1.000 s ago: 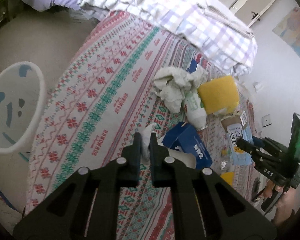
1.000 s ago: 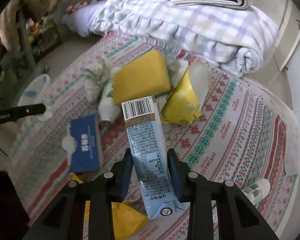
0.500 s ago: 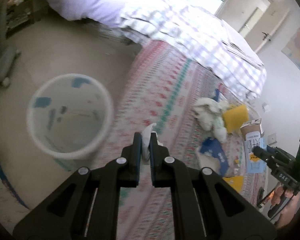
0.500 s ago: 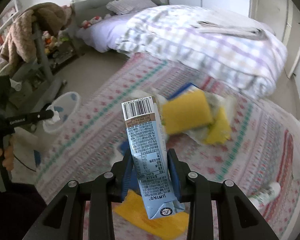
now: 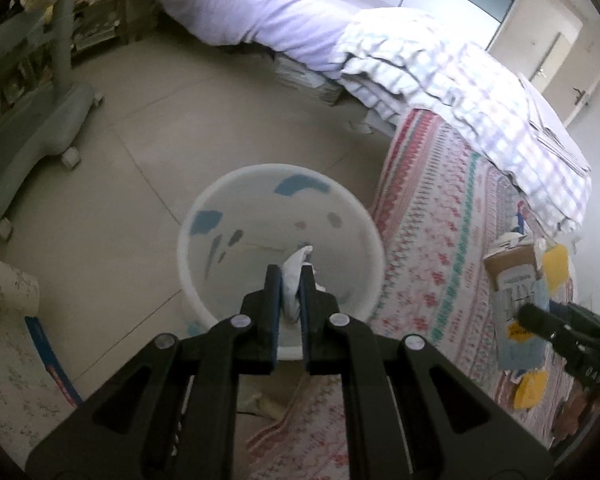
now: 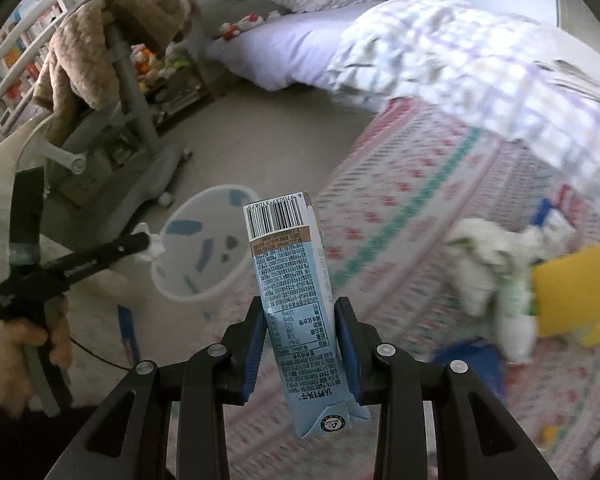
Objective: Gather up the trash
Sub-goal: 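Carry both items to the white wastebasket and open both grippers over it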
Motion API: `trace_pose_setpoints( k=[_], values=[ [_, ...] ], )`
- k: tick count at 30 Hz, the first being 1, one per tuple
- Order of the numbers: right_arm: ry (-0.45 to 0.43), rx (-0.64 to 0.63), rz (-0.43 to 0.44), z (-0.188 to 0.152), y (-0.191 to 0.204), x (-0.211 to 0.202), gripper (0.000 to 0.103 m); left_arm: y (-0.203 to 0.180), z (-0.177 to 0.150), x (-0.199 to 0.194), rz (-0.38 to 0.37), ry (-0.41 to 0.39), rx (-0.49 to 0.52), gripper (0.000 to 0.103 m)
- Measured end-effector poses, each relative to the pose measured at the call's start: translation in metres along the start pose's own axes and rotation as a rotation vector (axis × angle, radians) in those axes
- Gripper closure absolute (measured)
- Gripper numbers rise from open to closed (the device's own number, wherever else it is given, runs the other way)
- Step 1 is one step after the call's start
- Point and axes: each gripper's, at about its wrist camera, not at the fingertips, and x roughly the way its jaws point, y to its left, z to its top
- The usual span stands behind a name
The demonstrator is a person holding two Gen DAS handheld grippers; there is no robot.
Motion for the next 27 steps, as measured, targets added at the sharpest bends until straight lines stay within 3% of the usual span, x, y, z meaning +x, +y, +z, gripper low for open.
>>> trace_pose_setpoints(
  k=[6, 7, 8, 10, 18, 27],
  values=[
    [0.047, -0.012, 0.029, 0.013, 0.025, 0.04, 0.068, 0.02, 0.002, 0.007, -0.007, 0.011, -0.051, 0.092],
    [0.05, -0.018, 0.033, 0.016, 0.028, 0.044, 0.068, 0.023, 0.002, 0.008, -0.007, 0.017, -0.064, 0.079],
    [0.051, -0.028, 0.032, 0.019, 0.031, 0.048, 0.068, 0.027, 0.002, 0.01, -0.014, 0.031, -0.076, 0.052],
    [0.054, -0.04, 0.032, 0.023, 0.036, 0.054, 0.068, 0.031, 0.002, 0.009, 0.016, 0.033, -0.096, 0.024],
    [0.072, -0.041, 0.031, 0.035, 0.047, 0.078, 0.068, 0.05, 0.001, -0.008, 0.108, -0.005, -0.085, 0.019],
    [0.077, -0.019, 0.048, 0.043, 0.054, 0.099, 0.067, 0.05, -0.009, -0.014, 0.237, -0.011, 0.04, 0.007]
  ],
)
